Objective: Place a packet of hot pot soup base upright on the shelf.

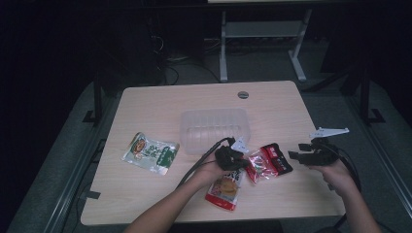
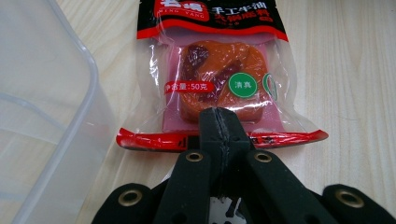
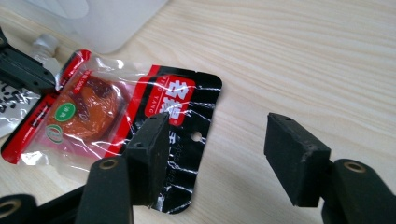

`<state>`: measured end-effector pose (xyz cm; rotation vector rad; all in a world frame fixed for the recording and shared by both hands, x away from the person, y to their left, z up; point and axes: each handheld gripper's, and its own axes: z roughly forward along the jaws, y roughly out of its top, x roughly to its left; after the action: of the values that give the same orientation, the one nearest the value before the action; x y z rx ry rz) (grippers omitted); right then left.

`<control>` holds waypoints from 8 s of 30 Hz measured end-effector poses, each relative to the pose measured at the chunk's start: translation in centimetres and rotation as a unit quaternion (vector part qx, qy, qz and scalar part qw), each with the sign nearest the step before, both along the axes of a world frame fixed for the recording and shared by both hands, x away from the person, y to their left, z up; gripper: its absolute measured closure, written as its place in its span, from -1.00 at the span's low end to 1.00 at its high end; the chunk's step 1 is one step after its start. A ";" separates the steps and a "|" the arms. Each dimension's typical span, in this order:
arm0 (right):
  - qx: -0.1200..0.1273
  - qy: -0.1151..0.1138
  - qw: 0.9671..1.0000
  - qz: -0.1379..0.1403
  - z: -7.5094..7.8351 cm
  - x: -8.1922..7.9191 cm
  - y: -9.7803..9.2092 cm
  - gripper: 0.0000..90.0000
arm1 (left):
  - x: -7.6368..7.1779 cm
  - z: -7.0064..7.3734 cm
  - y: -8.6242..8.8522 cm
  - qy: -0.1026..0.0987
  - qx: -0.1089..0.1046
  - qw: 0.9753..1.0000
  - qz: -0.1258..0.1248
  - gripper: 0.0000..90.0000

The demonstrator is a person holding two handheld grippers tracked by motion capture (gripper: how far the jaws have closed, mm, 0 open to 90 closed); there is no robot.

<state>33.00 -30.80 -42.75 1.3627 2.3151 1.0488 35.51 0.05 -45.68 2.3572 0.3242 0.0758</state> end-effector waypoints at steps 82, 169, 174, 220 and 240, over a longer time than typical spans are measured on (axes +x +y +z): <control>0.081 0.102 0.989 0.076 -3.5 2.4 3.7 -0.59 | -0.2 -0.9 -0.1 0.007 0.012 1.000 0.002 1.00; 0.131 -0.064 0.956 0.254 5.7 -1.1 8.6 1.00 | -6.3 4.0 18.0 0.035 -0.050 0.993 0.099 -0.18; 0.134 -0.075 0.953 0.263 6.5 -0.5 9.9 1.00 | -7.1 3.7 19.7 0.029 -0.043 0.993 0.111 -0.27; 0.151 -0.111 0.945 0.267 9.0 8.0 21.8 1.00 | -7.2 2.6 21.4 0.027 -0.027 0.992 0.121 -0.44; 0.118 -0.108 0.951 0.263 7.6 8.0 24.6 1.00 | -7.1 2.4 21.2 0.029 -0.013 0.994 0.109 -0.45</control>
<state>41.02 -6.20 -35.12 0.6446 2.4992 1.5795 28.36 21.23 -43.28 2.2937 0.6059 0.1070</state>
